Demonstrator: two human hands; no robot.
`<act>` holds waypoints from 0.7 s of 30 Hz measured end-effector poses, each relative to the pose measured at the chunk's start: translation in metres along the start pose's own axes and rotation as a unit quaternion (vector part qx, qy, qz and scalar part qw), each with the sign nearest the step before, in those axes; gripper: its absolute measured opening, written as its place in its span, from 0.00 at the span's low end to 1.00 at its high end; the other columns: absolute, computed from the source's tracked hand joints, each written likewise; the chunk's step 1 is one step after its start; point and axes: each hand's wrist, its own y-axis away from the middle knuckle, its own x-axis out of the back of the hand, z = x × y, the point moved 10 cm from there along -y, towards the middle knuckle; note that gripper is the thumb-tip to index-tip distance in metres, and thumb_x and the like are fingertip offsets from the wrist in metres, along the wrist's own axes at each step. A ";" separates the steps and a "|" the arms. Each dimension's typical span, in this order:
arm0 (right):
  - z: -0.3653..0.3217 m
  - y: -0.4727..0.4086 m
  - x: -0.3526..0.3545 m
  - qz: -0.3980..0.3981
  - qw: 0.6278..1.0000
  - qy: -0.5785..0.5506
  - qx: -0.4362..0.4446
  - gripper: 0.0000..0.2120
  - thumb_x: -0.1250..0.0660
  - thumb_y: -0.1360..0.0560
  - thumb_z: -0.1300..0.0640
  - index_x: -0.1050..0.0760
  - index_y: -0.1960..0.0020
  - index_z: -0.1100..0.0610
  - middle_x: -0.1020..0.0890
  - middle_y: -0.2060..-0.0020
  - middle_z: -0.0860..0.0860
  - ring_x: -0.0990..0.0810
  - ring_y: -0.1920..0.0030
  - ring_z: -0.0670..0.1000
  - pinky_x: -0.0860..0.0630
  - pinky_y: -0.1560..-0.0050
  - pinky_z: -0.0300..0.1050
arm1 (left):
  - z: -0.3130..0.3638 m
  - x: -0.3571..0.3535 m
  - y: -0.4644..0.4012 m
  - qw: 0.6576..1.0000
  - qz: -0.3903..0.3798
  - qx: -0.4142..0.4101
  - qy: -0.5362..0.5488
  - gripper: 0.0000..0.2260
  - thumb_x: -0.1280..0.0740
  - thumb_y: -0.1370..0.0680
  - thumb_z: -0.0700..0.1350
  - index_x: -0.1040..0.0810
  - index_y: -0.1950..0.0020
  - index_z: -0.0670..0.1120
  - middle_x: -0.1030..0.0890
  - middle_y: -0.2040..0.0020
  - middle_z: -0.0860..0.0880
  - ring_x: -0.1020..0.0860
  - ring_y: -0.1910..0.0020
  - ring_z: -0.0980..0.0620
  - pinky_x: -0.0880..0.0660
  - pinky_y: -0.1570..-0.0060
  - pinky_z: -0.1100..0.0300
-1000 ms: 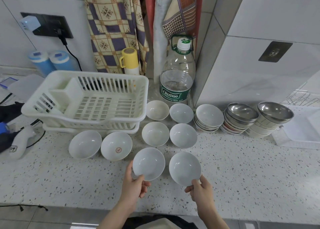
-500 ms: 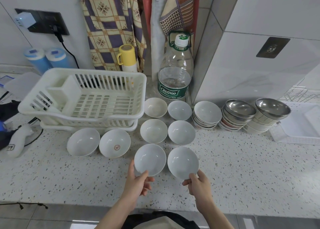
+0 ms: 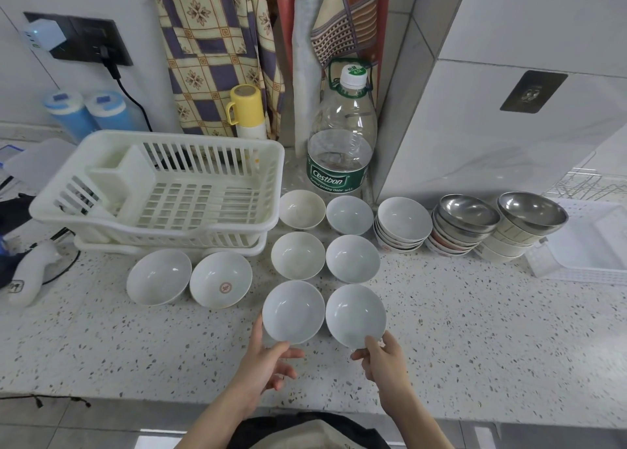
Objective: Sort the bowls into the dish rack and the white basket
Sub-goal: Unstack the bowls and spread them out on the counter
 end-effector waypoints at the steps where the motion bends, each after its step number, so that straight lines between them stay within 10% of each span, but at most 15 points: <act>1: -0.001 0.000 0.000 0.000 1.000 -0.002 -0.001 0.15 0.43 0.21 0.64 0.29 0.36 0.57 0.19 0.72 0.57 0.36 0.79 0.46 0.38 0.77 0.38 | 0.001 0.000 0.000 1.000 0.000 -0.002 0.001 0.37 0.30 0.22 0.46 0.50 0.25 0.70 0.13 0.53 0.44 0.20 0.67 0.48 0.31 0.76 0.61; 21: 0.000 -0.006 0.002 -0.024 0.999 0.028 -0.029 0.11 0.40 0.20 0.60 0.28 0.39 0.56 0.16 0.69 0.57 0.32 0.79 0.48 0.39 0.79 0.37 | 0.009 0.004 0.001 1.000 0.011 -0.012 -0.017 0.39 0.33 0.20 0.40 0.56 0.22 0.63 0.13 0.54 0.43 0.20 0.68 0.51 0.30 0.76 0.62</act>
